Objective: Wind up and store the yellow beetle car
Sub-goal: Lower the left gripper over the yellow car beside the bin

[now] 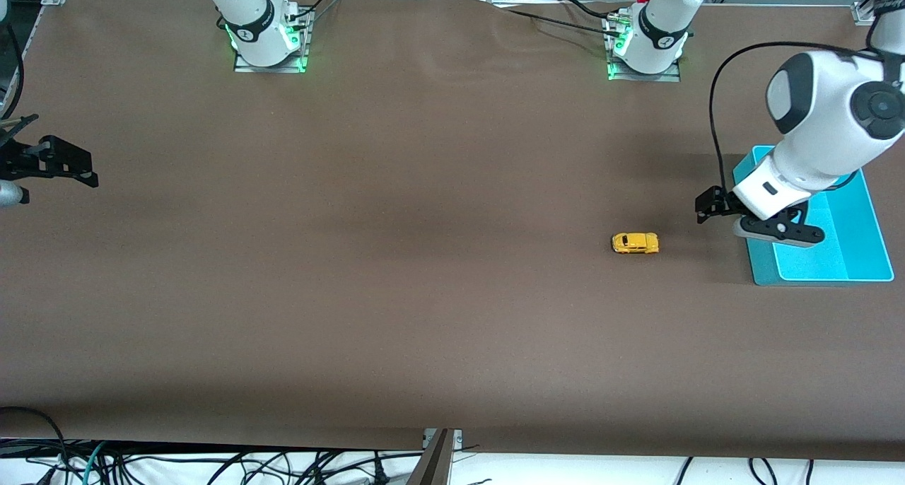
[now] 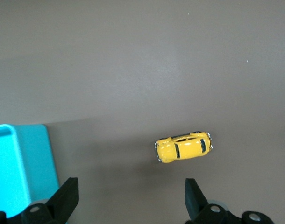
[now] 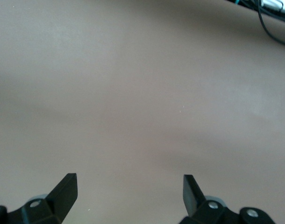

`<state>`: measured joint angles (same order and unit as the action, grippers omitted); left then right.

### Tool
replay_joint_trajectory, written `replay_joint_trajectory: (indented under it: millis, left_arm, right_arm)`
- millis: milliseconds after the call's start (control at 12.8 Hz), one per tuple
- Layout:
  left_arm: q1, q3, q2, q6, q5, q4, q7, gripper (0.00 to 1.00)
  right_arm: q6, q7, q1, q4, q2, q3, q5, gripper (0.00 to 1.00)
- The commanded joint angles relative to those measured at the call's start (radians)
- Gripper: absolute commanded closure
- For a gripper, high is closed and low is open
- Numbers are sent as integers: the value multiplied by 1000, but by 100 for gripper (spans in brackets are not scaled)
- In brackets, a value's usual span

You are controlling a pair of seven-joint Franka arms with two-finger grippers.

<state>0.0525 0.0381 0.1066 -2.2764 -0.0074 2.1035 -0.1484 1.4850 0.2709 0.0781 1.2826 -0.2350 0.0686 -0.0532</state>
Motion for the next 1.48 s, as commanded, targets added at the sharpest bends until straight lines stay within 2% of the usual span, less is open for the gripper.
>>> replay_joint_trajectory:
  millis: [0,234,312,546,780,1170,1404]
  left_arm:
    - [4,-4,22,-75,-39,61,-22,0]
    - [33,-6,82,-216,-39,112,-13,0]
    - [44,-6,108,-239,-46,112,-11,0]
    - [73,-6,149,-249,-62,112,-14,0]
    - [112,-7,183,-249,-51,112,-49,0]
    - [115,-6,202,-249,-48,110,-399,1]
    - [115,-4,225,-280,13,110,-698,1]
  right_arm:
    - [-29,-73,6,83,77,2,-11,0]
    - [-63,-198,5,104,95,2,-11,0]
    - [-55,-178,5,106,92,-3,-11,0]
    - [-46,-98,5,106,89,-42,-2,0]
    - [-46,-96,5,113,94,-49,-2,0]
    - [-48,-94,6,109,80,-47,-2,0]
    - [-46,-94,5,104,74,-46,-2,0]
